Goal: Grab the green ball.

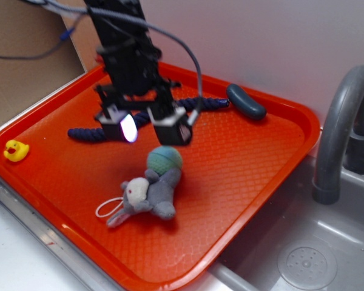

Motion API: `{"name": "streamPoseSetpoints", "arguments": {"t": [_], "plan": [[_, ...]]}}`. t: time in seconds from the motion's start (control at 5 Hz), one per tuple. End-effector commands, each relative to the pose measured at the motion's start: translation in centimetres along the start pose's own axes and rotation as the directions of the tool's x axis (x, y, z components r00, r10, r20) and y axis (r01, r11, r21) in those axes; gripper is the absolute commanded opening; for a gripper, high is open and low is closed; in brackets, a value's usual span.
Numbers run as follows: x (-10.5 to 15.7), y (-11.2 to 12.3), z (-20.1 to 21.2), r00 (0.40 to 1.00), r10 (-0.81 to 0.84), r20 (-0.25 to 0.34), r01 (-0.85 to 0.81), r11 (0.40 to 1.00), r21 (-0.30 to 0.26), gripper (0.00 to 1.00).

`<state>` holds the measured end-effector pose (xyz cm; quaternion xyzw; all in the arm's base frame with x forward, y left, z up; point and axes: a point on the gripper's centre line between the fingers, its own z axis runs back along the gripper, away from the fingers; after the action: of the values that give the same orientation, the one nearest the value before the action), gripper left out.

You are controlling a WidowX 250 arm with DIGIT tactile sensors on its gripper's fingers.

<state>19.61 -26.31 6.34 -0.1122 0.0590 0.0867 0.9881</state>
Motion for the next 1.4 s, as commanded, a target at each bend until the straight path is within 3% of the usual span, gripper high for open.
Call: {"name": "streamPoseSetpoints", "arguments": {"t": [0.0,0.2,0.4,0.6,0.8,1.0,1.2], "plan": [[1.0,-3.2,-2.1,0.993,-0.116,-0.009,0.116,0.992,-0.052,1.0],[1.0,-3.6,-2.6,0.991,-0.133,-0.008,0.133,0.991,0.016,0.0],[0.8,-3.1,-1.7,0.987,-0.159,0.023,0.159,0.987,0.016,0.0],[1.4,-1.0,1.0,0.978,-0.206,0.04,0.202,0.976,0.087,0.0],[2.9,2.7,6.1,0.968,-0.237,0.085,0.237,0.971,0.007,0.0],[3.2,5.8,10.9,0.944,-0.287,0.162,0.293,0.956,-0.011,0.0],[2.2,7.5,15.0,0.936,-0.274,0.222,0.27,0.962,0.05,0.0]]}}
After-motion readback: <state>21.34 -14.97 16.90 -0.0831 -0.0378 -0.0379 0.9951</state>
